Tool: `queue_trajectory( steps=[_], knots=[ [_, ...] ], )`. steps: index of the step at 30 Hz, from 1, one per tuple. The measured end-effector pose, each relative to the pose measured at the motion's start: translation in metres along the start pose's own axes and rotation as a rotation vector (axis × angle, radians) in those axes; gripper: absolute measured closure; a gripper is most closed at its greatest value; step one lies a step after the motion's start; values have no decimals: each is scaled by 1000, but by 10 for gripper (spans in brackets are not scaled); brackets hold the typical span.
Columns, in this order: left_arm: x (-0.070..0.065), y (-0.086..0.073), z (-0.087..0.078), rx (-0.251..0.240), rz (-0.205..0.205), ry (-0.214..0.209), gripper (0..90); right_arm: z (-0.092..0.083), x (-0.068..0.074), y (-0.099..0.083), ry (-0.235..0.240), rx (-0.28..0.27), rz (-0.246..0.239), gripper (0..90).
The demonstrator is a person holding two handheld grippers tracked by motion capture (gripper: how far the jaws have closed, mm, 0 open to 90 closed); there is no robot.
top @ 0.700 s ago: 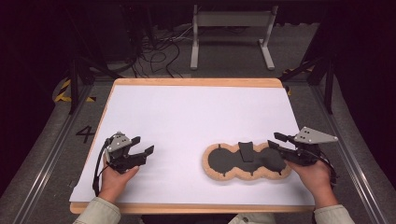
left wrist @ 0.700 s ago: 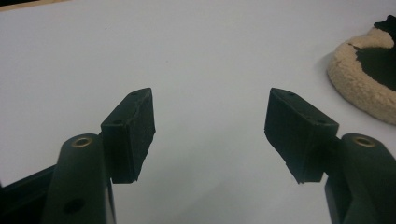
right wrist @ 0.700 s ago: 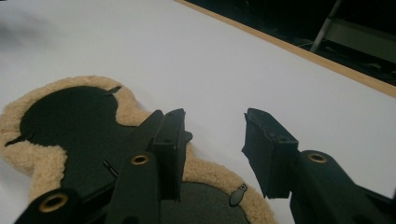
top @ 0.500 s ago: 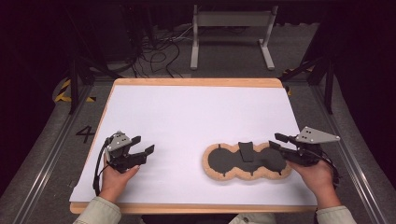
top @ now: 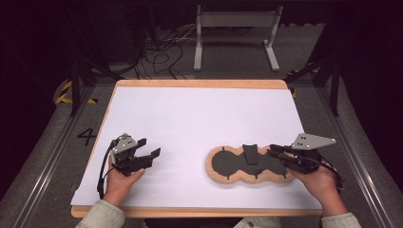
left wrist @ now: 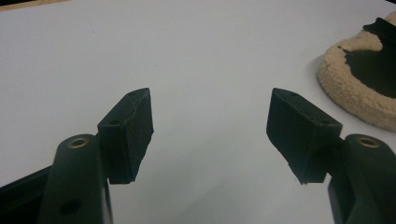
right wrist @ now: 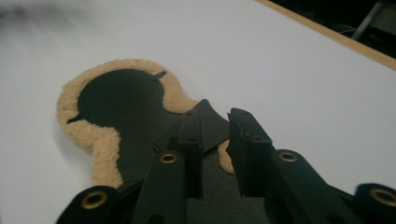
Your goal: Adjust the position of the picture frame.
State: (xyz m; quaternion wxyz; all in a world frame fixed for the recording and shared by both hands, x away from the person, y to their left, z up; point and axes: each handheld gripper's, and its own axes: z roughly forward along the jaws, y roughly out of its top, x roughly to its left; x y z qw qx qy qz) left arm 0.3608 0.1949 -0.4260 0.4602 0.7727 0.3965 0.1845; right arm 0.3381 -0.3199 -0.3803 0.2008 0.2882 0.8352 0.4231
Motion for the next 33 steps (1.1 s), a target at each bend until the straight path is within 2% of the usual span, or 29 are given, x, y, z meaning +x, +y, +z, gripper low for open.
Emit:
queue_trajectory(
  steps=[6,10,22,30,33],
  knots=[
    [1,0,2,12,-1,9,325,6,10,3,71,83,-43,833],
    [1,1,4,15,-6,9,326,9,18,3,100,141,-78,858],
    [-2,8,17,23,6,-14,326,13,30,-11,142,298,-117,881],
    [-2,11,23,20,-10,-30,327,14,32,-20,165,371,-122,882],
    [-2,13,24,25,1,-27,327,15,33,-24,173,397,-125,881]
  ],
)
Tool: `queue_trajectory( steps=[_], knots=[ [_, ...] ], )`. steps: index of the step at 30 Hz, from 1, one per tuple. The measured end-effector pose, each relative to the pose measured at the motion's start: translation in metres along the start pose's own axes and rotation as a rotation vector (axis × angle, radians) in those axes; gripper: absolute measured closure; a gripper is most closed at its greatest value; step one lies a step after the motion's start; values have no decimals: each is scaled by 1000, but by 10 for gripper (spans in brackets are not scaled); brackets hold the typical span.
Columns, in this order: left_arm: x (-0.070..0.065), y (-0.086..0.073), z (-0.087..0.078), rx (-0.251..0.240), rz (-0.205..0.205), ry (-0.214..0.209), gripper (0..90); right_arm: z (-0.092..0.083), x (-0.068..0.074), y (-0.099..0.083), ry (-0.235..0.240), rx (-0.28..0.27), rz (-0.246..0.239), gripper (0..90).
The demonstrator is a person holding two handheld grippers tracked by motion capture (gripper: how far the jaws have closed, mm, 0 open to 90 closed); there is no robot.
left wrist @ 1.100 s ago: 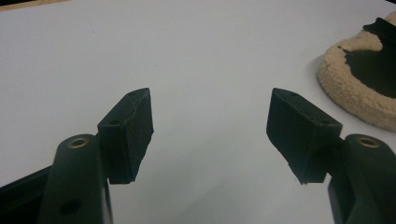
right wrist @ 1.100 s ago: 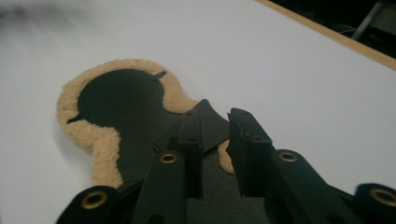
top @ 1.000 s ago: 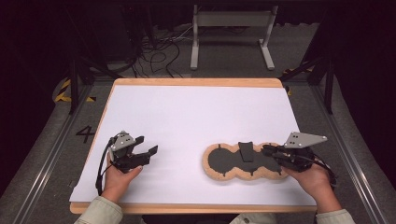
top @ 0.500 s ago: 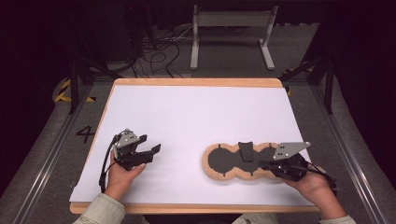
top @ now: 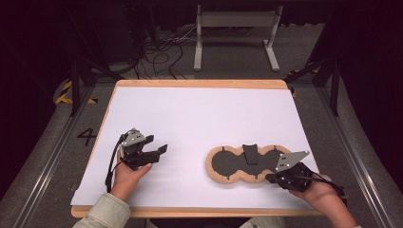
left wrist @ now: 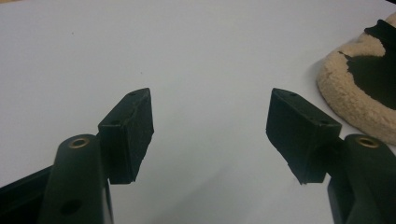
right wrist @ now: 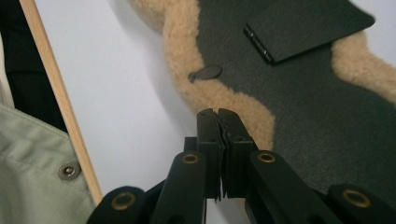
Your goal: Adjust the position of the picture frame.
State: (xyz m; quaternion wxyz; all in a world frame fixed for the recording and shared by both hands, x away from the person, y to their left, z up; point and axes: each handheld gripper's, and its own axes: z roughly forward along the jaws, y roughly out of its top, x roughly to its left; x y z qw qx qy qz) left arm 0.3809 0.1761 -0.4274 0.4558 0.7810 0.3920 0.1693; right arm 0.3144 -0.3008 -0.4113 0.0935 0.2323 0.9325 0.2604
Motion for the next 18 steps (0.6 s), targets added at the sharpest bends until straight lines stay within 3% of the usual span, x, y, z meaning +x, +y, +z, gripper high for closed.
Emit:
queue_trajectory(
  steps=[9,18],
  knots=[
    [-2,1,3,5,8,-6,327,9,-2,-7,4,70,12,884],
    [-1,1,2,2,5,2,327,11,-4,-6,-5,73,18,900]
  ],
)
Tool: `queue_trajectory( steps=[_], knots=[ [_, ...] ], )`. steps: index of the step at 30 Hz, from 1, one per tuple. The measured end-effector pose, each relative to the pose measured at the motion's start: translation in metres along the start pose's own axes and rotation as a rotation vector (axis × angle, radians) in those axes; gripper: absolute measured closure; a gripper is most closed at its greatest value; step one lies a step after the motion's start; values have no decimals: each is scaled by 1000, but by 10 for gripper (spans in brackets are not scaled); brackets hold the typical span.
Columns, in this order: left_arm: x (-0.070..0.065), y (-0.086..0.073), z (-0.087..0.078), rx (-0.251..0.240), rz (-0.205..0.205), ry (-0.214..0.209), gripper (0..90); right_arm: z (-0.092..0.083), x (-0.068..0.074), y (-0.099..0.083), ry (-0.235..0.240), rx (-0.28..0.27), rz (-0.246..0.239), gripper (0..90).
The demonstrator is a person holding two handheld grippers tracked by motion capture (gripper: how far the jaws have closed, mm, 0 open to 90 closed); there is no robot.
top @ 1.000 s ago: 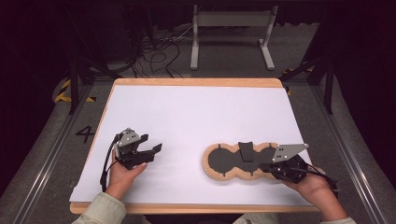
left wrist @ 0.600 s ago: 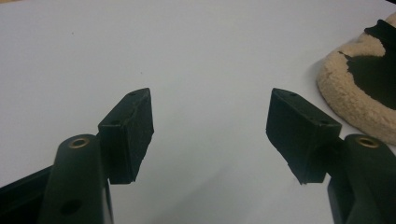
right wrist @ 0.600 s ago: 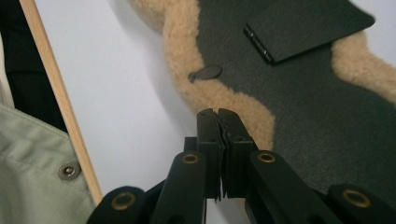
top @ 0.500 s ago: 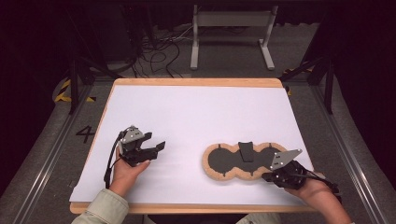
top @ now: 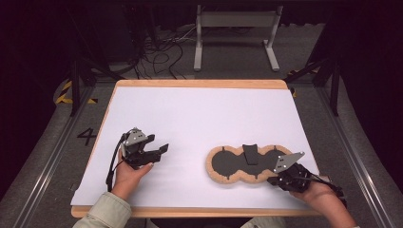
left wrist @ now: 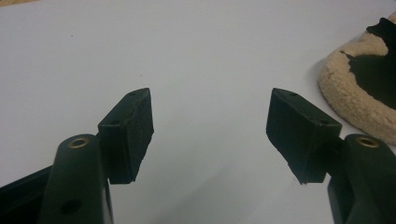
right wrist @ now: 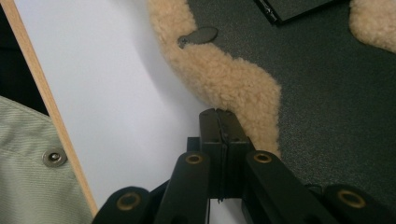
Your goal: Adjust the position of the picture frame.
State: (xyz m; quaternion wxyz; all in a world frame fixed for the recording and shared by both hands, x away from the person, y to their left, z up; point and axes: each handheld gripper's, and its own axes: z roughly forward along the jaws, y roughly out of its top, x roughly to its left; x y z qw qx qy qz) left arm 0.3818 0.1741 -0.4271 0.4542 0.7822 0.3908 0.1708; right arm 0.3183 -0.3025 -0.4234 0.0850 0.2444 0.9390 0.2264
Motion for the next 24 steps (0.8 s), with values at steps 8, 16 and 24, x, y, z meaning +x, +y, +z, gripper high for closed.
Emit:
queue_trajectory(
  steps=[8,16,24],
  knots=[
    [-1,0,1,0,4,1,327,2,-1,1,-55,-7,-1,900],
    [-2,0,1,8,0,-4,327,6,-12,0,-131,-43,58,900],
    [-4,-1,4,17,8,-8,349,12,-22,2,-254,-60,132,900]
  ],
)
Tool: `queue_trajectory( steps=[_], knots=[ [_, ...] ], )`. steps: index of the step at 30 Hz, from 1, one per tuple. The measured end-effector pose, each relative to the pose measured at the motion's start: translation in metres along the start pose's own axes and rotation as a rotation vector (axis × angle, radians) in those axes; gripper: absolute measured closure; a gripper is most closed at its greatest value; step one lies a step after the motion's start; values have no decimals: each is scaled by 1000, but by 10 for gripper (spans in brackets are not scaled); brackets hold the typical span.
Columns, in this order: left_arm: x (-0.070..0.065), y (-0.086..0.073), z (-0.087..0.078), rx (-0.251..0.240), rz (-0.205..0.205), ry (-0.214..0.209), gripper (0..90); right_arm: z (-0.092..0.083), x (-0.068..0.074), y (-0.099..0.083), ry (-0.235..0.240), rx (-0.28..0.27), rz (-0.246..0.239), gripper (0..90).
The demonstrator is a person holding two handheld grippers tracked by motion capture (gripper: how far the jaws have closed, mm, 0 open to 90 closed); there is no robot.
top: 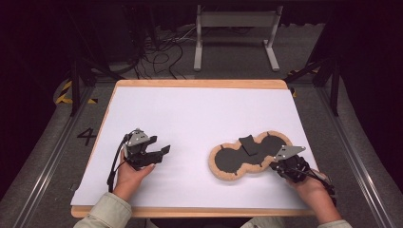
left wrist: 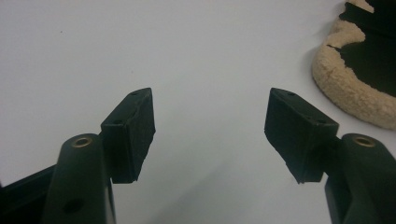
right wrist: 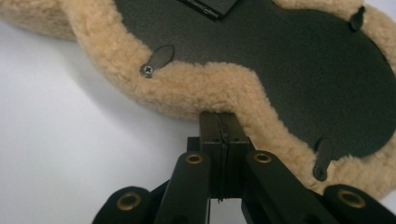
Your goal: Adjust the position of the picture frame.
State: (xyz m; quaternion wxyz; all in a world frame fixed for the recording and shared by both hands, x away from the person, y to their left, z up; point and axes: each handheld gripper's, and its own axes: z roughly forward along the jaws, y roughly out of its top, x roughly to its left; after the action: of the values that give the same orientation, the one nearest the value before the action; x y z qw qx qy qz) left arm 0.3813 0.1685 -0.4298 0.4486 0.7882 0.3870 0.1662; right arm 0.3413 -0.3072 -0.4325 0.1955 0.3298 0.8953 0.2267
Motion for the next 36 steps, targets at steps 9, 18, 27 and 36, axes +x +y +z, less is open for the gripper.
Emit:
queue_trajectory(
  steps=[9,18,27,36],
  knots=[
    [2,0,-2,-1,-12,2,373,-9,-8,-1,-8,7,53,900],
    [1,-1,-2,1,-12,8,369,-20,-28,-15,-43,81,143,900],
    [2,-1,-3,3,-11,13,367,-10,-42,-19,-34,106,185,900],
    [3,-6,-9,2,-34,32,364,2,-59,-8,-53,94,202,900]
  ],
)
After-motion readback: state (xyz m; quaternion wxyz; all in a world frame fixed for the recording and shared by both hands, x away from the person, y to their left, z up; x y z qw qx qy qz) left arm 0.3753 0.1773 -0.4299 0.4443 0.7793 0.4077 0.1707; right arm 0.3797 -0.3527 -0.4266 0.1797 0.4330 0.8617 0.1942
